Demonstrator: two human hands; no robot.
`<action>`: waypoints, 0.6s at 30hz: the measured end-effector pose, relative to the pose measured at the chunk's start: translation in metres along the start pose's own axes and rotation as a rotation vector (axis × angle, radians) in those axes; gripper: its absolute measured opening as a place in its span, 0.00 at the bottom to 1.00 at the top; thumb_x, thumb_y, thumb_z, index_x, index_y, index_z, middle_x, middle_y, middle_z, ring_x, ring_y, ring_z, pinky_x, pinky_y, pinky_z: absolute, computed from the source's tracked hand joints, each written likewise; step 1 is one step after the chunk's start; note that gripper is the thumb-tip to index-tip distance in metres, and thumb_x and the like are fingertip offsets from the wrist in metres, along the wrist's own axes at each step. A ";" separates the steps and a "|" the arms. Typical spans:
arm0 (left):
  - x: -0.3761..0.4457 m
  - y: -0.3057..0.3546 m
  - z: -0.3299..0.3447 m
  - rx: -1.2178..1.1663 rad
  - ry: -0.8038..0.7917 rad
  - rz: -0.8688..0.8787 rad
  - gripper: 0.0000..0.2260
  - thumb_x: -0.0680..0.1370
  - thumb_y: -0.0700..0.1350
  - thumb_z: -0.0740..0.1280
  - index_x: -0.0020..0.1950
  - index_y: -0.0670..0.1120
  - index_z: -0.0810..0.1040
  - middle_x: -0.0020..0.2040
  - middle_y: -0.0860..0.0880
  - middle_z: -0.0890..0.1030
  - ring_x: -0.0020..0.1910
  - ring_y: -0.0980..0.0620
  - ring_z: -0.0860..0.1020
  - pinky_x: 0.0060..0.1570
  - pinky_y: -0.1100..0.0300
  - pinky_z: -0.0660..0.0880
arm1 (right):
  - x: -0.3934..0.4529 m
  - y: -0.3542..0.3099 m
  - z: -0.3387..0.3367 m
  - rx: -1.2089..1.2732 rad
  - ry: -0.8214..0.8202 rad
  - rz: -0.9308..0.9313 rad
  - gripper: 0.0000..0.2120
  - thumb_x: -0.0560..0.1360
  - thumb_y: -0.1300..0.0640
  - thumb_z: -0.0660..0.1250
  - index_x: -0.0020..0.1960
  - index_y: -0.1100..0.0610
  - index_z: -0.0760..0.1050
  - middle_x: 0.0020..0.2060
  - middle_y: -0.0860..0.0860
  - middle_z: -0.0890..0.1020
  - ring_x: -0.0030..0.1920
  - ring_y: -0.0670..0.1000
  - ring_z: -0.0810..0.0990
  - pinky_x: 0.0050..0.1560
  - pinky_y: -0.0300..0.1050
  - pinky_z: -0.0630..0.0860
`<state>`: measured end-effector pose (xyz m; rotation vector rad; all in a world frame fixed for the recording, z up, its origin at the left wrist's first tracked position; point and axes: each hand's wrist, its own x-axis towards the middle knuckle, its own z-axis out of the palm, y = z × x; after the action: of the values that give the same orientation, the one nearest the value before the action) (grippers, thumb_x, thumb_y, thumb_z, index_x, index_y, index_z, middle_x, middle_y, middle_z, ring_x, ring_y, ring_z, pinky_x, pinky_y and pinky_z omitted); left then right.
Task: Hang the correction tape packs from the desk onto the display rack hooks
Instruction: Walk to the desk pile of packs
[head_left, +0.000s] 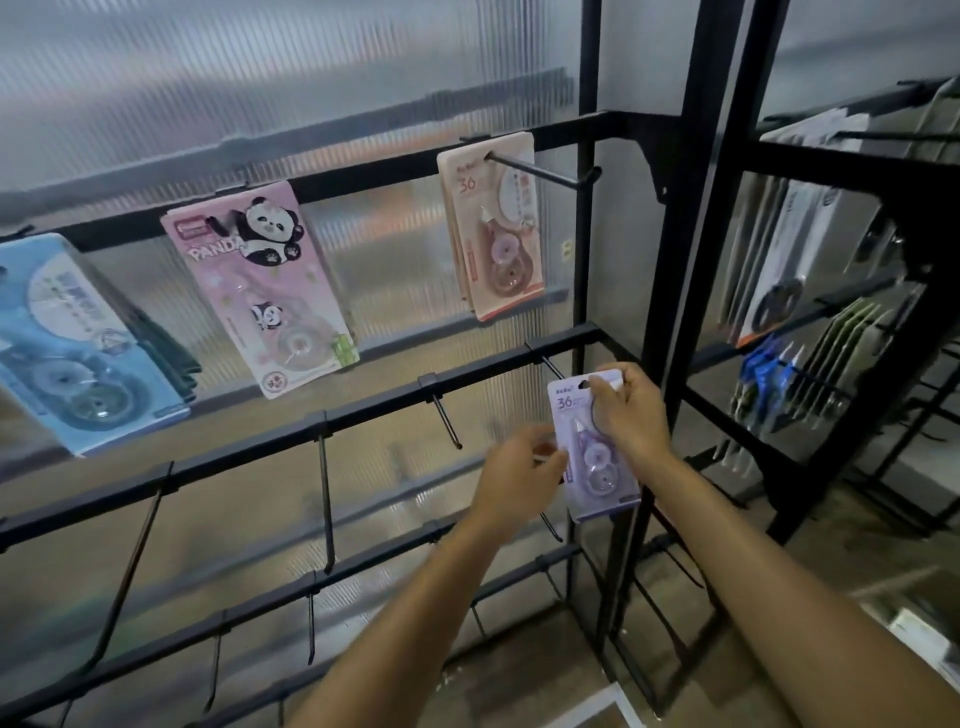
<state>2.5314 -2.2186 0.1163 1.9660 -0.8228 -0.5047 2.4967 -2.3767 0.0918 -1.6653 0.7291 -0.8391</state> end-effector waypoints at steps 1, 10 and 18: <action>0.002 -0.002 0.001 -0.006 -0.007 -0.002 0.13 0.80 0.44 0.64 0.41 0.62 0.71 0.36 0.68 0.74 0.36 0.77 0.74 0.31 0.79 0.68 | 0.000 0.002 0.000 0.005 -0.024 -0.004 0.02 0.76 0.54 0.64 0.48 0.48 0.73 0.43 0.46 0.79 0.46 0.48 0.80 0.42 0.43 0.77; 0.019 -0.019 0.010 0.025 -0.053 -0.056 0.09 0.79 0.49 0.64 0.59 0.52 0.74 0.52 0.58 0.79 0.47 0.64 0.76 0.39 0.70 0.71 | 0.000 0.013 -0.008 0.158 -0.066 -0.059 0.07 0.78 0.60 0.63 0.47 0.48 0.74 0.44 0.49 0.80 0.43 0.43 0.82 0.35 0.32 0.76; 0.023 -0.025 0.014 0.030 -0.044 -0.116 0.15 0.79 0.50 0.65 0.65 0.51 0.73 0.58 0.53 0.79 0.51 0.58 0.77 0.46 0.63 0.74 | 0.000 0.015 -0.009 0.167 -0.123 -0.071 0.05 0.78 0.59 0.63 0.47 0.50 0.74 0.42 0.48 0.80 0.40 0.40 0.82 0.31 0.32 0.75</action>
<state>2.5473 -2.2348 0.0876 2.0452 -0.7499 -0.6087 2.4881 -2.3848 0.0786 -1.5842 0.5044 -0.8168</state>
